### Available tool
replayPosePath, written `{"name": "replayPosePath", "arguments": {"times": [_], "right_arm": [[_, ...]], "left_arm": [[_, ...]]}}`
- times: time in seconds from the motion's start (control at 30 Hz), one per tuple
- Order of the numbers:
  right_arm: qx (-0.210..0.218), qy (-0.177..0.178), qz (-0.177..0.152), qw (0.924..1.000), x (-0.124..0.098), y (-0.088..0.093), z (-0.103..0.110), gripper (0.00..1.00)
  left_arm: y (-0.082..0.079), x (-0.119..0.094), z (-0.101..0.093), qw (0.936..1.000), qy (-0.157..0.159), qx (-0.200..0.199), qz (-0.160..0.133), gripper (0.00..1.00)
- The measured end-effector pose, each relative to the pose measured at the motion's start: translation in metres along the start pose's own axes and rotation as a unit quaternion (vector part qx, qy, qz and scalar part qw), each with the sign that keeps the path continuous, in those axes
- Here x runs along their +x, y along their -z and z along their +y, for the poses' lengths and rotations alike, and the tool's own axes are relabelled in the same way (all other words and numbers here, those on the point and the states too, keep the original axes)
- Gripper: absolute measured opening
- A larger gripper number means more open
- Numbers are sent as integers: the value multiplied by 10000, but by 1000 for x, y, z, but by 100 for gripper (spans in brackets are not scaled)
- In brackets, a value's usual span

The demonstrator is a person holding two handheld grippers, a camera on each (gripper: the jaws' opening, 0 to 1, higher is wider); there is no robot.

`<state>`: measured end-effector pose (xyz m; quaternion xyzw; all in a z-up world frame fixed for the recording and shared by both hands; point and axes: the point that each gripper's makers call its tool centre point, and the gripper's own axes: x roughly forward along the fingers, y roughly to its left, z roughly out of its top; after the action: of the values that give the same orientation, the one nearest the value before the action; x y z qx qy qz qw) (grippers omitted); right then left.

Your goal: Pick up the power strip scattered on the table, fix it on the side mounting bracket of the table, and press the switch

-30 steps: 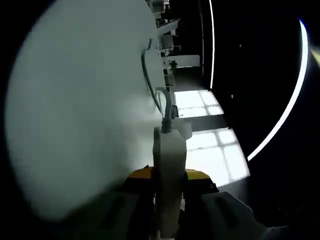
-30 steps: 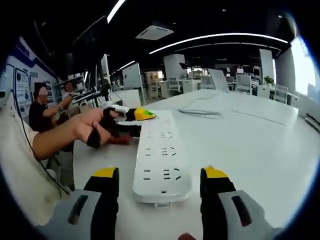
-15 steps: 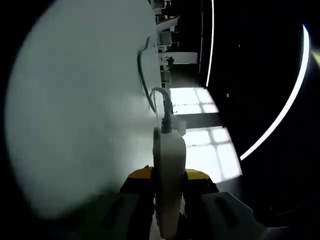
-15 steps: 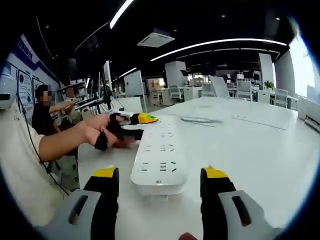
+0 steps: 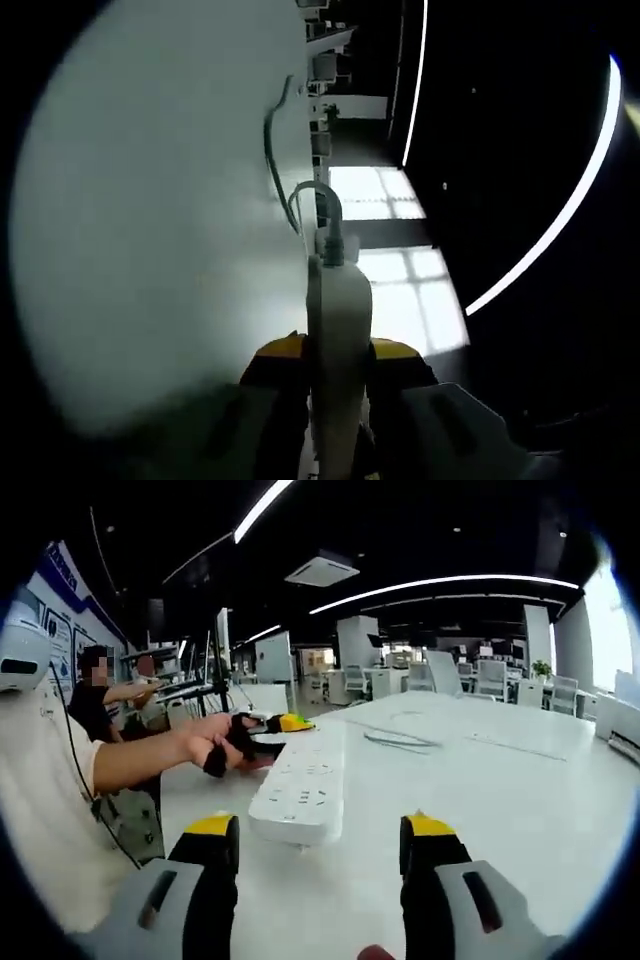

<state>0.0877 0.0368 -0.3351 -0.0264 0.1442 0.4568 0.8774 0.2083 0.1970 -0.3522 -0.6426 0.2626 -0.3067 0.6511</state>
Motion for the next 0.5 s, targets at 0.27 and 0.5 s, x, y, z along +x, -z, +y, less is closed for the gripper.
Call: {"name": "replayPosePath", "arguments": {"times": [0.27,0.5], "right_arm": [[36,16,-5,10000,-1,0,0,59],[60,66,-4,10000,-4,2,-3,58]], "left_arm": [[-8,-9,-10,9997,86,50,244,25],[-17,-23,-15,9988,155,57,458,25]]}}
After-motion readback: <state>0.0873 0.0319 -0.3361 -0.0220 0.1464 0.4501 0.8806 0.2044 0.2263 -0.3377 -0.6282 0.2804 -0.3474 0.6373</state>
